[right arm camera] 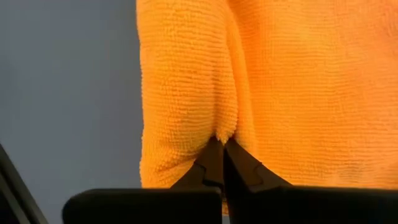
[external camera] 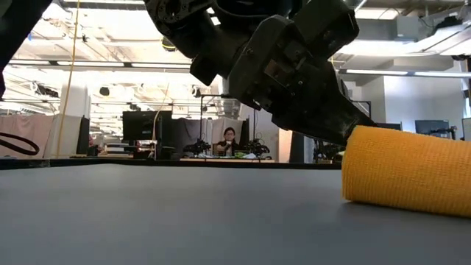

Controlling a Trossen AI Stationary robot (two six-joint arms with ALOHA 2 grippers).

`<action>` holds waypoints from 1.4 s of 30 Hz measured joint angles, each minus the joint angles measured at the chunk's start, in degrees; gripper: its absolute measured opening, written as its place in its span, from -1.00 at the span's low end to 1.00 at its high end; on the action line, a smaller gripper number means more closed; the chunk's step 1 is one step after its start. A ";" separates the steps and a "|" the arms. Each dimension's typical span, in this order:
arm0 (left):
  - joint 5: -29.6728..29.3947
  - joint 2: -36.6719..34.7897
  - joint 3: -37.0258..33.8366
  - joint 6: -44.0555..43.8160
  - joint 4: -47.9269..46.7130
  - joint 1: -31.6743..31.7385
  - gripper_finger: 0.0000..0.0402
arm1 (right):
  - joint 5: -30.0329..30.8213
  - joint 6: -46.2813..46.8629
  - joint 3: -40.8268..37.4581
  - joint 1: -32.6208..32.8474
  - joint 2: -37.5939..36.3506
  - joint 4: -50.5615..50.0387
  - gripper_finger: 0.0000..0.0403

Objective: Roll towel
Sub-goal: Roll the orange microfiber towel

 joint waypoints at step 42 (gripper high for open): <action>-2.96 3.91 0.16 -0.22 8.18 -2.65 -1.00 | 0.77 -2.47 -1.52 -1.44 0.17 -0.59 -0.91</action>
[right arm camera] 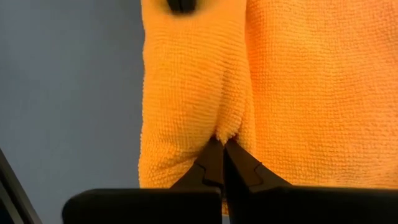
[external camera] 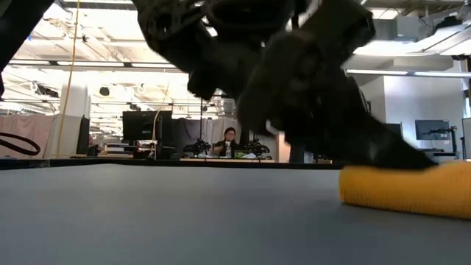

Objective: Roll towel
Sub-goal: Roll the orange microfiber towel

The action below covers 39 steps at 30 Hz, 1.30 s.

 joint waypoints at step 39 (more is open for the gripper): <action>1.55 2.80 1.27 -8.74 -3.22 2.64 -1.00 | 4.70 -10.31 -0.09 1.34 -6.97 7.24 -0.46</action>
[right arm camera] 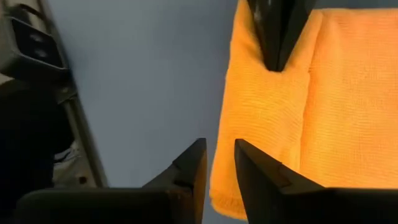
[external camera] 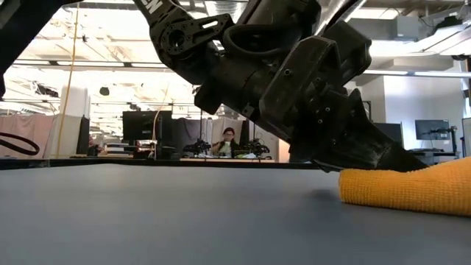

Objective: Roll towel
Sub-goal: Roll the orange microfiber towel

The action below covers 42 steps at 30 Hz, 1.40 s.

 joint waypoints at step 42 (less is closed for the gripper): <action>15.99 -2.64 4.42 -7.35 -3.07 6.30 -1.00 | -0.97 21.49 0.24 2.33 5.27 -14.22 -0.91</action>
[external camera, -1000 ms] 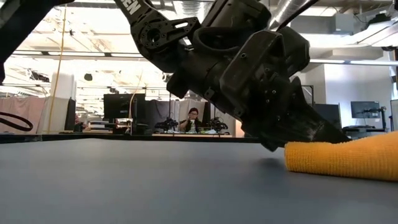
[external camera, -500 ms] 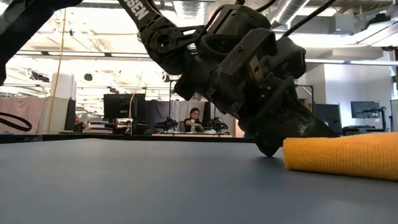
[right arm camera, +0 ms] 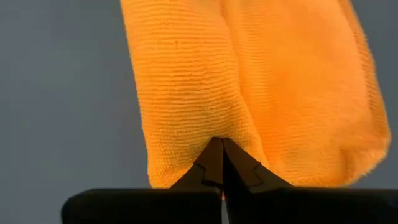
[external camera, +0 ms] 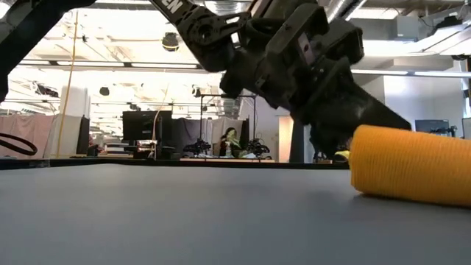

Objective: Roll towel
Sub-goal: Roll the orange microfiber towel

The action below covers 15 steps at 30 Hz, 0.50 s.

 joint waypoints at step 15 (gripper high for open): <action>-7.69 -0.89 0.05 6.55 -0.19 -1.96 -1.00 | -0.87 1.14 -0.17 -1.25 0.13 -4.05 -0.91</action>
